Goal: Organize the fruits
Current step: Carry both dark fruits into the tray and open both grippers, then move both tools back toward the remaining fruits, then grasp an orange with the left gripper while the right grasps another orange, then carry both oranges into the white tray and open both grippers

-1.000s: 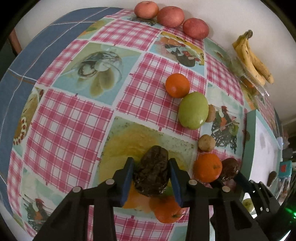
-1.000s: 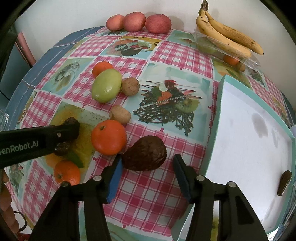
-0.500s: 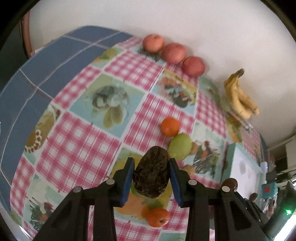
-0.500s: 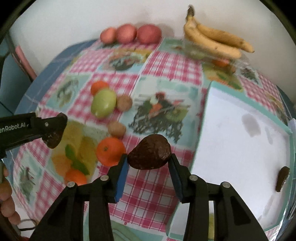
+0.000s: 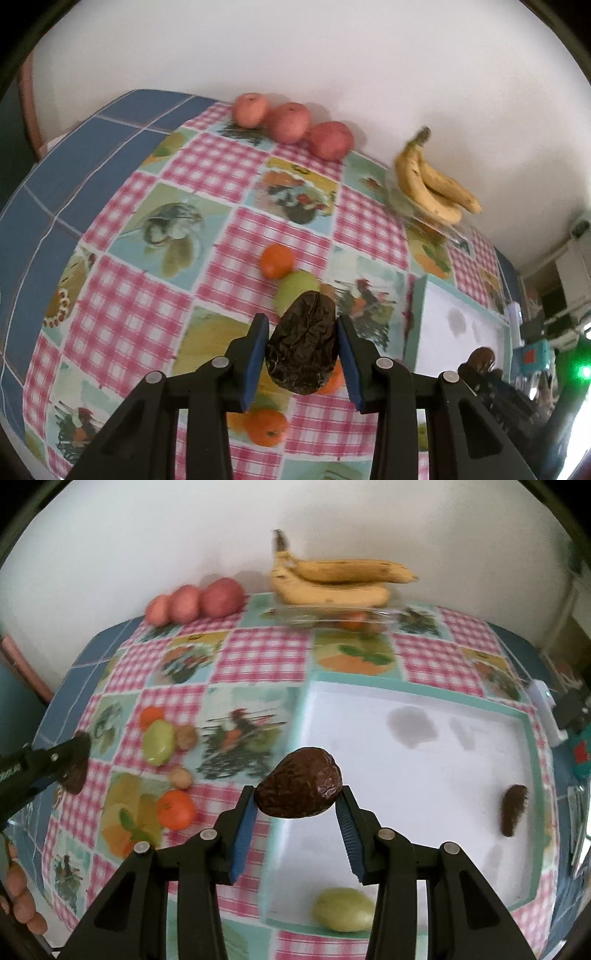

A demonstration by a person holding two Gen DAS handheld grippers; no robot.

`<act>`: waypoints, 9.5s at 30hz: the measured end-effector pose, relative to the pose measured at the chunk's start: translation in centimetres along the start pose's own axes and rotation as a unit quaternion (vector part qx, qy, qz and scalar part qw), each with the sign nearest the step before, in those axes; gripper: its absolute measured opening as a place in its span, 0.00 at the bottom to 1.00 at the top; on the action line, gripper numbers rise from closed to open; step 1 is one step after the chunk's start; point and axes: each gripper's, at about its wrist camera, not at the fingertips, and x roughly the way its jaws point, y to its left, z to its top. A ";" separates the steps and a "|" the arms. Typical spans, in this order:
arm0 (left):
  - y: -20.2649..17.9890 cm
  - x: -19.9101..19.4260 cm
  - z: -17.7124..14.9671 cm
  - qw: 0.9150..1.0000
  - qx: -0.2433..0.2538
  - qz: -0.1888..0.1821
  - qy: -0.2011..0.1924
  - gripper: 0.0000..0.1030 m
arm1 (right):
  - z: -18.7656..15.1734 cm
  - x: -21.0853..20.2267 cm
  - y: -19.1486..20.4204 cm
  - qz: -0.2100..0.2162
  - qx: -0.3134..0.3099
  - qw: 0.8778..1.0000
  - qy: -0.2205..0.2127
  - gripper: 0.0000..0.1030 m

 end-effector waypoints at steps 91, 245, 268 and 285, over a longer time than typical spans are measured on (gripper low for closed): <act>-8.0 5.5 -2.7 0.986 0.119 0.113 0.004 1.00 | -2.5 1.5 -16.6 -0.118 0.170 0.978 0.016 0.95; 10.3 5.3 -2.9 0.987 -0.069 0.125 0.075 0.36 | -2.6 6.7 10.3 0.032 -0.093 0.993 0.058 0.38; -2.0 0.3 -4.0 0.997 0.056 0.047 0.007 0.36 | 0.7 -0.7 -0.4 -0.015 0.018 0.999 -0.025 0.38; -16.9 2.6 -9.5 0.969 0.245 -0.022 0.016 0.36 | -1.8 -4.5 -15.8 -0.098 0.168 0.980 -0.024 0.38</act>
